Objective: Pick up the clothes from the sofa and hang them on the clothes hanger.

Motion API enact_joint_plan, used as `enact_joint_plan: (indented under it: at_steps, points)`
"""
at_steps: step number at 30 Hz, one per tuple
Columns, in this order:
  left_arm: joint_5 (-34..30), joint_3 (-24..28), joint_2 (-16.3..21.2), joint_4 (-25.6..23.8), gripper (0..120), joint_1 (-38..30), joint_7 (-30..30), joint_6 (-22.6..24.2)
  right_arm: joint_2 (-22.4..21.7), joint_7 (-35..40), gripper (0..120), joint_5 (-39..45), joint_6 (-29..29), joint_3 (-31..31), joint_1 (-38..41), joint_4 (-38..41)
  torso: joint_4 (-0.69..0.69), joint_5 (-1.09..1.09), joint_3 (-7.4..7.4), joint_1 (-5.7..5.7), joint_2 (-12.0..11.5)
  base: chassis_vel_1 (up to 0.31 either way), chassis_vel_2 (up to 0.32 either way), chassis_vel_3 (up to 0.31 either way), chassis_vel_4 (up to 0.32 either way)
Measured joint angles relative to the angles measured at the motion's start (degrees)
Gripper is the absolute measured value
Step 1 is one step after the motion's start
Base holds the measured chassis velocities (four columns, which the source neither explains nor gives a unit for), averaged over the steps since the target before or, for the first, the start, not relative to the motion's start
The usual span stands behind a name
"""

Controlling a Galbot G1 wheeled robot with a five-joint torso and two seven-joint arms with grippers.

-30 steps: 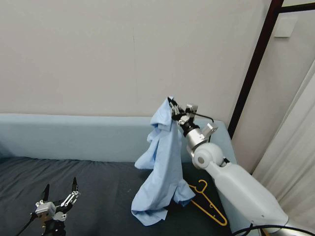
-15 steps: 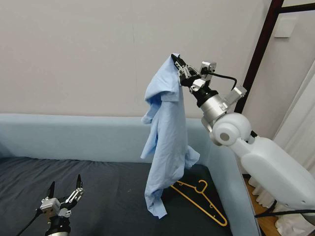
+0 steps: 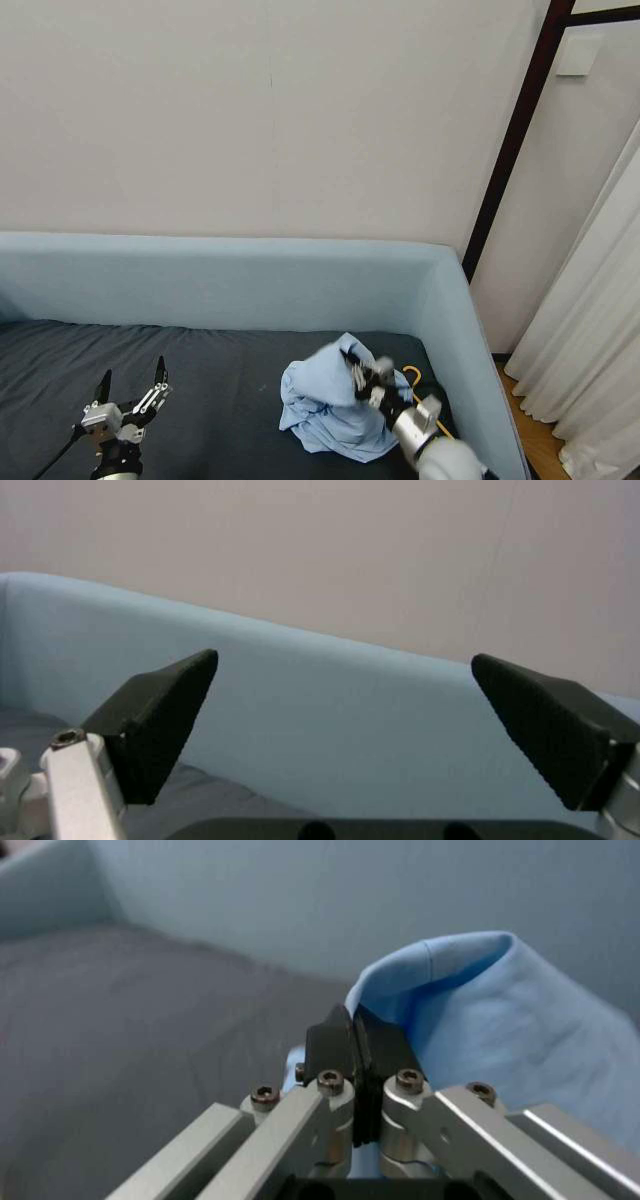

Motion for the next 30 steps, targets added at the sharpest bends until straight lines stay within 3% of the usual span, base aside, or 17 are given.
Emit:
enact_joint_plan:
  at_steps: [4, 12, 18, 20, 24, 27, 30]
  points:
    - [0.2, 0.3, -0.2, 0.2, 100, -0.2, -0.1, 0.1, -0.2, 1.9, 3, -2.1, -3.9, -0.9, -2.8, 0.8, 0.0, 0.0, 0.0, 0.0, 0.0, 0.0, 0.0, 0.0, 0.0]
    - [0.2, 0.2, -0.1, 0.9, 100, -0.4, -0.4, 0.1, -4.9, 0.3, 34, 2.1, -16.4, 2.1, -8.1, 10.1, 0.01, 0.01, 0.0, 0.0, 0.0, 0.0, 0.0, 0.0, 0.0]
    - [0.2, 0.2, 0.1, 1.2, 100, -0.5, -0.4, -0.1, -9.2, -4.2, 53, 3.6, -17.2, 7.4, -13.1, 17.2, -0.01, 0.0, 0.0, 0.0, 0.0, 0.0, 0.0, 0.0, 0.0]
    - [0.2, 0.2, 0.1, 1.3, 100, -0.5, -0.5, -0.2, -10.2, -5.4, 62, 5.7, -14.0, 10.1, -14.3, 20.1, -0.01, -0.01, 0.01, 0.0, 0.0, 0.0, 0.0, 0.0, 0.0]
    - [0.3, 0.3, 0.1, 1.3, 100, -0.5, -0.5, -0.3, -8.6, -0.4, 75, 9.7, -12.6, 11.3, -11.5, 21.8, -0.01, 0.0, 0.01, 0.0, 0.0, 0.0, 0.0, 0.0, 0.0]
    - [0.9, 0.8, -0.2, 1.1, 100, -0.1, -0.5, -0.3, -3.8, 9.2, 89, 11.4, -17.9, 10.6, -4.9, 18.3, 0.01, 0.0, 0.01, 0.01, 0.0, 0.0, 0.0, 0.0, 0.0]
    - [1.2, 0.9, -0.3, 0.8, 100, 0.3, -0.6, -0.3, -0.5, 13.1, 96, 12.6, -20.8, 9.9, -0.8, 13.7, 0.02, 0.0, 0.02, 0.01, 0.0, 0.0, 0.0, 0.0, 0.0]
